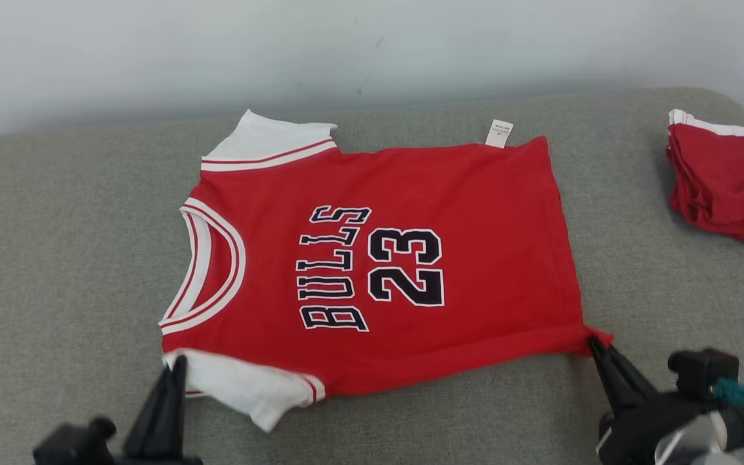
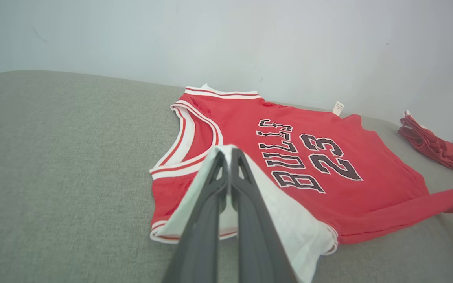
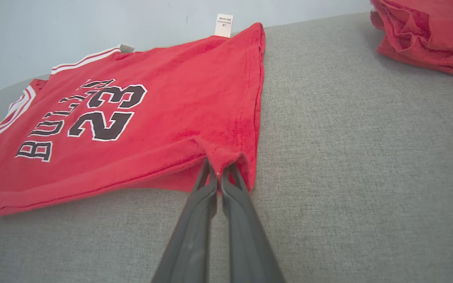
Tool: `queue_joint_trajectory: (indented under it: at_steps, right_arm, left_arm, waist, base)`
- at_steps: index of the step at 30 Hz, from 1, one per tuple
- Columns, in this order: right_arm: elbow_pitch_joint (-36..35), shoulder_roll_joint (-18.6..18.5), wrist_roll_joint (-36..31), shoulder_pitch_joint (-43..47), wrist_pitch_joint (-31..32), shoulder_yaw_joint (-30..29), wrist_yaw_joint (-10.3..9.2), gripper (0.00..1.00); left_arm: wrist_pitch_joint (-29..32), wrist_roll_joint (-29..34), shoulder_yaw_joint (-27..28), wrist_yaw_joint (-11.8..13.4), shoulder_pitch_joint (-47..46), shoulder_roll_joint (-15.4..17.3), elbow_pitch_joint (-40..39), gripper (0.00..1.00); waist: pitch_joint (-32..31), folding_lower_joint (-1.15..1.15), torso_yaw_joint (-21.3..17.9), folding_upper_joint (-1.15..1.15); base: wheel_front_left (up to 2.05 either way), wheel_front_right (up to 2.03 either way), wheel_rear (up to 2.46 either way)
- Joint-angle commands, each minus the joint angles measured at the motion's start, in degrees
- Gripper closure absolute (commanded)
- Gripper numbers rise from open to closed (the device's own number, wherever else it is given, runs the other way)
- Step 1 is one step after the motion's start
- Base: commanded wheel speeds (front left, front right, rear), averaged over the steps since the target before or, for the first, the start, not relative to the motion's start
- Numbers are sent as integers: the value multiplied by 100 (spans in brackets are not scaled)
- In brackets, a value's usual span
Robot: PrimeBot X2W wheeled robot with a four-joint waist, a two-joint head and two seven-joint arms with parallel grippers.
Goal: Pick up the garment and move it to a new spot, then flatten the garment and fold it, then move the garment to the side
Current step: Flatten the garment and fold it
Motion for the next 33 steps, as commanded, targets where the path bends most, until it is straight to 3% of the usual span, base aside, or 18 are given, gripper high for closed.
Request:
queue_joint_trajectory:
  at_steps: [1,9,22,23,24,25,33]
  right_arm:
    - [84,-25,89,-257,35,31,-16,100]
    - [652,-86,232,-1433,130,343,-16,100]
    - [1736,-108,220,-2510,-317,735,-16,100]
    - [1798,-109,202,-2552,-398,747,-16,82]
    - [1856,-112,174,-2585,-485,763,-16,59]
    - [1924,-129,163,-2599,-546,784,-16,2]
    - [2270,-265,77,-2416,-990,840,-16,0]
  left_arm:
    - [76,29,27,-73,-340,108,74,100]
    - [521,216,-44,-448,-1784,533,738,100]
    - [313,357,-219,-678,-2830,626,1908,100]
    - [238,386,-239,-678,-2880,616,1983,98]
    - [176,392,-255,-677,-2906,598,2054,53]
    - [126,409,-273,-677,-2905,569,2125,0]
    - [-295,461,-261,-582,-2637,404,2350,0]
  waist:
    - [96,0,-37,0]
    - [564,0,-137,0]
    - [845,0,-229,0]
    - [843,0,-225,0]
    - [835,0,-220,0]
    - [820,0,-210,0]
    - [570,0,-121,0]
  base:
    - [0,0,0]
    - [0,0,0]
    - [0,0,0]
    - [0,0,0]
    - [0,0,0]
    - [0,0,0]
    - [0,0,0]
